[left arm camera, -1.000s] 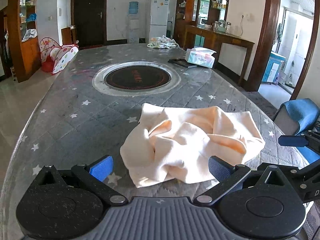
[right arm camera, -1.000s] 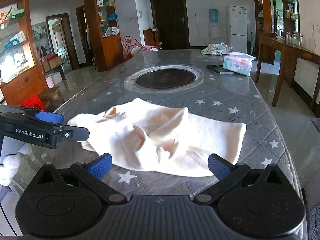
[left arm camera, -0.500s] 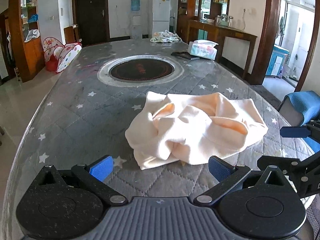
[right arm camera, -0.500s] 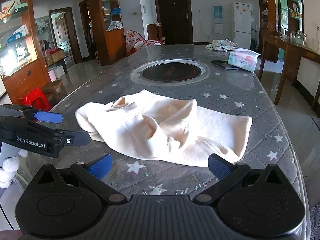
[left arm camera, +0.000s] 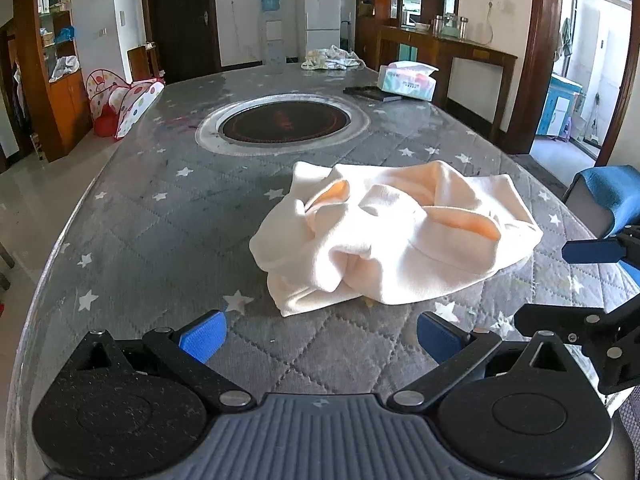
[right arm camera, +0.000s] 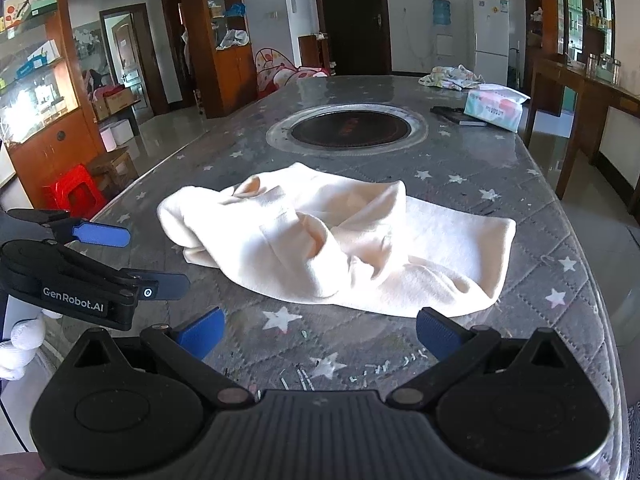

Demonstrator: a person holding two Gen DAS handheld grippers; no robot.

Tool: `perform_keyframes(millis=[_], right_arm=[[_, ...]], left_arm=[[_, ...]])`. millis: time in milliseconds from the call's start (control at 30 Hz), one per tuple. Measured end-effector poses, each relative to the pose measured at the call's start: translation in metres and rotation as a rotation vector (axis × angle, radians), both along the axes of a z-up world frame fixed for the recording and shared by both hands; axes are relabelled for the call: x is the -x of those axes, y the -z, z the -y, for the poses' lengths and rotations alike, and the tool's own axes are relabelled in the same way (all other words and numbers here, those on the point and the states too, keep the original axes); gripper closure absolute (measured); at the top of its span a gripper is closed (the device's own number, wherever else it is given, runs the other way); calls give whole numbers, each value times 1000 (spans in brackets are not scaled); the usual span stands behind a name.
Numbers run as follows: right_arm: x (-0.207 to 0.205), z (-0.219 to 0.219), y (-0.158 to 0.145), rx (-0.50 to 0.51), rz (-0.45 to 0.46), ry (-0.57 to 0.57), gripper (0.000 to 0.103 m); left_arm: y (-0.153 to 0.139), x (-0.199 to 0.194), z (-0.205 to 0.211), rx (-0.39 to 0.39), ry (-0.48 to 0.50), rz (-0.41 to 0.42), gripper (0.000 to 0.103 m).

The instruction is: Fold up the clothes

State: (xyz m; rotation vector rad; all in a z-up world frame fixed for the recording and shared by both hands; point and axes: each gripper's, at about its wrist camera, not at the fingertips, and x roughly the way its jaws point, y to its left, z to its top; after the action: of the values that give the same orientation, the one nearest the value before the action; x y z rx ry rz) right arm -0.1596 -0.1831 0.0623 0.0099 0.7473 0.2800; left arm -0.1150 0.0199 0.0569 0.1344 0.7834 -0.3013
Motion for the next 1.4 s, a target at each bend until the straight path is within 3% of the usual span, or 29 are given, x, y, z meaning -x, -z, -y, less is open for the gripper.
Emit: perform_keyframes(millis=[1400], right_arm=[[-22, -5, 19, -1, -66, -18, 0]], left_arm=[[20, -21, 10, -65, -13, -50, 0]])
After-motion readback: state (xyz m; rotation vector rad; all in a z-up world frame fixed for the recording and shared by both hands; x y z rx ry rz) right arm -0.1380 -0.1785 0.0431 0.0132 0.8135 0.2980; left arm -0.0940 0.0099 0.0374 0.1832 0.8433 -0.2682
